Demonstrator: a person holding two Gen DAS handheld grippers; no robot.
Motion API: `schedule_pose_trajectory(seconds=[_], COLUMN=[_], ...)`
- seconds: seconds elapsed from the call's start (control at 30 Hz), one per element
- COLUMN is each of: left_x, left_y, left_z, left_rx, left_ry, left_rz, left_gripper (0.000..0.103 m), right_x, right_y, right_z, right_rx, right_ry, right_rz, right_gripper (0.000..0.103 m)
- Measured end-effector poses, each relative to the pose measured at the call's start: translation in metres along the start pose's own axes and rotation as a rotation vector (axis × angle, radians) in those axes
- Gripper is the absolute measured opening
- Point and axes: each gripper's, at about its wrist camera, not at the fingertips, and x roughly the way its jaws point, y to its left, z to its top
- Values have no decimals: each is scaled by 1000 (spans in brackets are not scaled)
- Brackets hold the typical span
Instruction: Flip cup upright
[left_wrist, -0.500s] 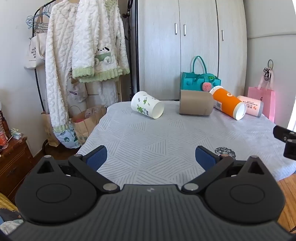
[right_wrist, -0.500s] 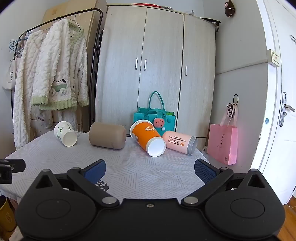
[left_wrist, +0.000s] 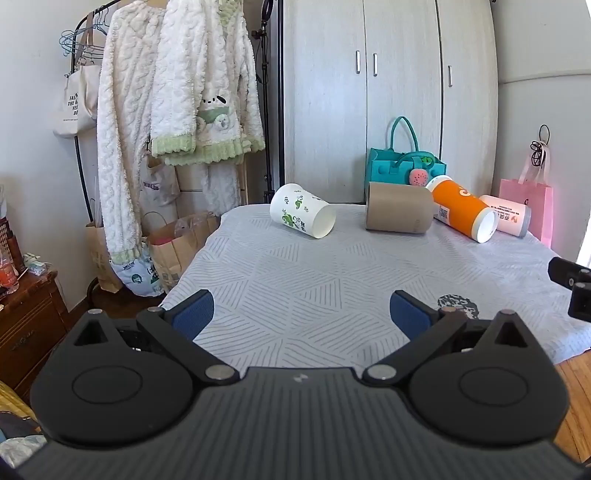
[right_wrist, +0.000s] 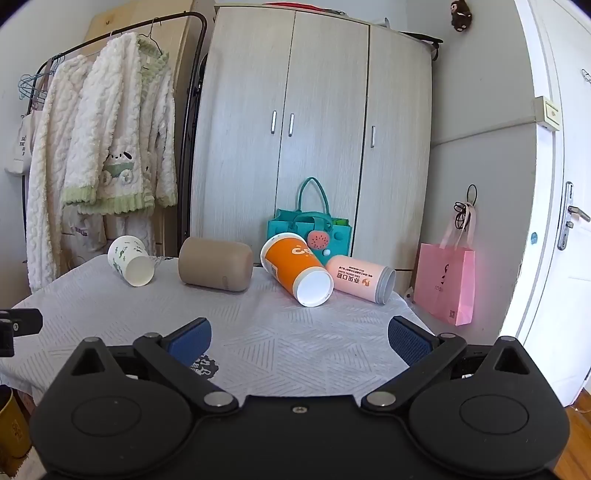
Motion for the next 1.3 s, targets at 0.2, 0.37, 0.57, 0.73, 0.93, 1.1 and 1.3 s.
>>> schedule_pose_trajectory(seconds=[0.2,0.37,0.57,0.73,0.93,1.1,1.3], left_x=[0,1,1,-1,-1,-1,-1], left_y=[2,7,8,8,6,6,11], left_z=[-1,-2,-1,-3,-4,-4,-6], left_rx=[-10,-19,-21,-17,-19,-23,-43], left_ry=[5,8,5,-13,-27,-28,-39], left_rz=[-15,-14,-20,-37,-40,-39,-42], left_gripper=[103,103,103,103,103,103,103], right_x=[1,1,1,2,3,3,4], right_y=[0,0,0,-2,-2,-1,-1], right_z=[5,5,4,3,4,3,2], right_rx=[-10,-14,-11,-2,2,-5,-6], right_ry=[11,10,11,13,18,20,22], right_rz=[-1,2,-1,-9,-12,-11,-13], right_gripper=[103,103,103,103,103,103,103])
